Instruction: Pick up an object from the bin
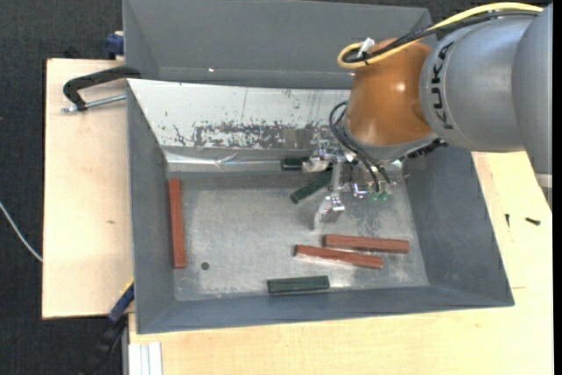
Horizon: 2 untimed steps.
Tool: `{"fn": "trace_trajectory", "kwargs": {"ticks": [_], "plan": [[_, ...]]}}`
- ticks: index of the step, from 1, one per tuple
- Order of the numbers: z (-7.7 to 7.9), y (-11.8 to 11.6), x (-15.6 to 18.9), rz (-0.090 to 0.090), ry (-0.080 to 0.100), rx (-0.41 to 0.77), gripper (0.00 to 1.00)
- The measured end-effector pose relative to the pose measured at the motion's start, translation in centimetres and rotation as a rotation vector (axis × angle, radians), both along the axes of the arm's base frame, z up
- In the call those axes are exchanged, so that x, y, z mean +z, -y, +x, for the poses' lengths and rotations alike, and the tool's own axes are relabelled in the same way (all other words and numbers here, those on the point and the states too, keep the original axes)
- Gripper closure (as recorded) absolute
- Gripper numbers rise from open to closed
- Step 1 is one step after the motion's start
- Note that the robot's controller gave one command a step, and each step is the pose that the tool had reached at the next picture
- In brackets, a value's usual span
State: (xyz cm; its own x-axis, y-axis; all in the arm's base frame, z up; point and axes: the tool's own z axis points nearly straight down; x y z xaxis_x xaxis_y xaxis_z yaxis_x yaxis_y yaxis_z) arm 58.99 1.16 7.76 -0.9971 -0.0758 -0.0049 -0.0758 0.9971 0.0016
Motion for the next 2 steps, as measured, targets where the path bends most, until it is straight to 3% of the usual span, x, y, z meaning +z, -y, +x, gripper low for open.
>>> {"fn": "trace_trajectory", "kwargs": {"ticks": [1, 2], "plan": [[1.26, -0.94, 0.12, -0.003, -0.001, -0.069, 1.0], [1.26, -0.93, 0.13, -0.003, -0.001, -0.069, 1.0]]}}
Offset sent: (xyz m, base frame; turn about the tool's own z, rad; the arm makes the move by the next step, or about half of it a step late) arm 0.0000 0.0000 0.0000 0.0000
